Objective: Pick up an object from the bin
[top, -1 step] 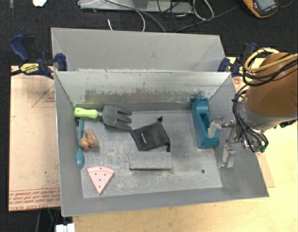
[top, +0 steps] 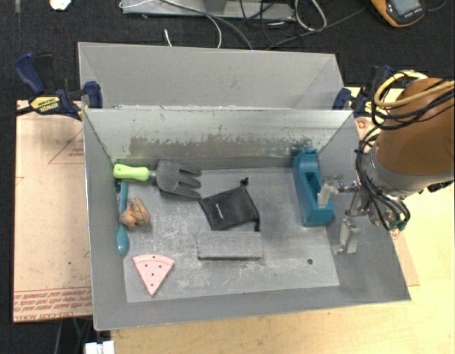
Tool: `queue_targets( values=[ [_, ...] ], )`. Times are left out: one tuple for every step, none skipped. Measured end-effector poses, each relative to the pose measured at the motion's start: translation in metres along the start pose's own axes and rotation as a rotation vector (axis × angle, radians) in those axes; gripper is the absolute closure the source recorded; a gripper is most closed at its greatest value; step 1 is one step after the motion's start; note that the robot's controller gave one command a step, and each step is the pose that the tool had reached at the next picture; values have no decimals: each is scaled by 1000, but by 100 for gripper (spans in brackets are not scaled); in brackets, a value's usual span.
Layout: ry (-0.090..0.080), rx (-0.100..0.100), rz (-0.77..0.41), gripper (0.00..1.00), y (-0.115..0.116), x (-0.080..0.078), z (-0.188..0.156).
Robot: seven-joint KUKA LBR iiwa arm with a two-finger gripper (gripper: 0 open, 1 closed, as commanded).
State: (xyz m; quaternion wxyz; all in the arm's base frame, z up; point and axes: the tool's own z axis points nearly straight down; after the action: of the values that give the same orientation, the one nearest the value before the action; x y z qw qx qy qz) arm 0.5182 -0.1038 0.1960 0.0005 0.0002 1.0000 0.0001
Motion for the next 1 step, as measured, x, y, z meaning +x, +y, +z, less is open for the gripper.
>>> queue_targets(
  values=[
    [3, -1, 32, 0, 80, 14, 58]
  ],
)
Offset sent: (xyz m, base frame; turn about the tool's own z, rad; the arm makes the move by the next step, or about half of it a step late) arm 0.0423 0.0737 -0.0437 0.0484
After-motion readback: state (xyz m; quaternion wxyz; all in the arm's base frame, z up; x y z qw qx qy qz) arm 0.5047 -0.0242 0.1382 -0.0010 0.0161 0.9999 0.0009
